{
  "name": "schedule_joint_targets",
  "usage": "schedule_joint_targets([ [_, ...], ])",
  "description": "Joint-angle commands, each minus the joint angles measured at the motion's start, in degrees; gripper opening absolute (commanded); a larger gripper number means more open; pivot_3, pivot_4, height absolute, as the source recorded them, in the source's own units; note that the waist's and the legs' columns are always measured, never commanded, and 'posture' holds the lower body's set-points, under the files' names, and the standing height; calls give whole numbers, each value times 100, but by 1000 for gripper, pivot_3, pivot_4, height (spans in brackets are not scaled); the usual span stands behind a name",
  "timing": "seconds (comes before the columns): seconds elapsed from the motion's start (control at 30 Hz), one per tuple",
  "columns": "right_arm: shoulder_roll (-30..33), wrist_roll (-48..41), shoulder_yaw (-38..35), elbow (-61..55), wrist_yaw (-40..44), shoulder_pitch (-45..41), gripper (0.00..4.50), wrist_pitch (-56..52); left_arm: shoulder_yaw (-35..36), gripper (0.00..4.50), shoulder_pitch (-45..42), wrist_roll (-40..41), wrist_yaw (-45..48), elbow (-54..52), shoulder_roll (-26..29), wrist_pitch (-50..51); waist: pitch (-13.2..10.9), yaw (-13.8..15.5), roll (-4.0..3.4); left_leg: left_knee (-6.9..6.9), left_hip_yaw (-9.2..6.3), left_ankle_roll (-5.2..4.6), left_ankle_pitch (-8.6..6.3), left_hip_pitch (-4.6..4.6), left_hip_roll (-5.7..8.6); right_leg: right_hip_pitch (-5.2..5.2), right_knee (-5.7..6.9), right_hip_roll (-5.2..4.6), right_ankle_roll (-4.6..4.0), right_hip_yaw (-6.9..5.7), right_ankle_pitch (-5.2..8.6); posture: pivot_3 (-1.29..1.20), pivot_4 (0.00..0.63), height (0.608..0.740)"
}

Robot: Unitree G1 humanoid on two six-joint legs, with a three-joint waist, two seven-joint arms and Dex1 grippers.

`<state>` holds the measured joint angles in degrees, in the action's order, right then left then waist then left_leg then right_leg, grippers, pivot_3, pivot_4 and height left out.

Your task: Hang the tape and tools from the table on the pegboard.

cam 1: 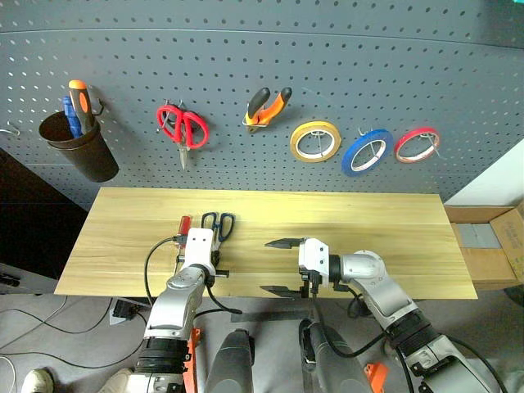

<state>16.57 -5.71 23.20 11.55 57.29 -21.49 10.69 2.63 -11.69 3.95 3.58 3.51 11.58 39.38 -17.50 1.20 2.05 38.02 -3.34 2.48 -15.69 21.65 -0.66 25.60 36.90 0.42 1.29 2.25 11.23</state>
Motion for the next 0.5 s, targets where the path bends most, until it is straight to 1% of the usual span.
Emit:
schedule_joint_targets([
  [0.03,-34,-74,-137,-138,-34,-48,4500,63,-47,502,111,-94,41,-50,58,3,0,1,0,0,0,0,0,0,0,0,0,0,0,0,0,135,302,740],
  [0.1,-2,-158,-197,-231,-17,-2,4500,28,-123,502,263,-145,65,-332,97,-9,0,0,0,-1,0,1,0,1,-1,0,-2,-1,0,0,0,139,298,740],
  [0.2,94,-512,-404,-649,63,134,4500,-287,-421,502,909,-364,272,-1393,426,-298,0,-8,1,-6,0,5,-3,9,-7,8,-6,-9,0,4,0,144,287,740],
  [0.27,153,-810,-570,-971,83,193,4500,-606,-503,502,1325,-492,324,-2111,621,-488,0,0,0,-10,-1,12,-6,29,-21,32,-2,-23,-2,8,1,154,279,740],
  [0.4,172,-1405,-1002,-1637,-198,185,4500,-1400,-445,502,2079,-458,461,-3334,751,-700,1,43,-1,-8,-29,14,-5,50,-21,40,-3,-42,-4,4,3,175,255,740],
  [0.5,131,-1801,-1304,-2141,-554,137,4500,-2016,-449,502,2544,-676,495,-4012,921,-973,11,45,0,-5,-27,14,-4,56,-10,39,-6,-50,2,4,6,188,230,740],
])
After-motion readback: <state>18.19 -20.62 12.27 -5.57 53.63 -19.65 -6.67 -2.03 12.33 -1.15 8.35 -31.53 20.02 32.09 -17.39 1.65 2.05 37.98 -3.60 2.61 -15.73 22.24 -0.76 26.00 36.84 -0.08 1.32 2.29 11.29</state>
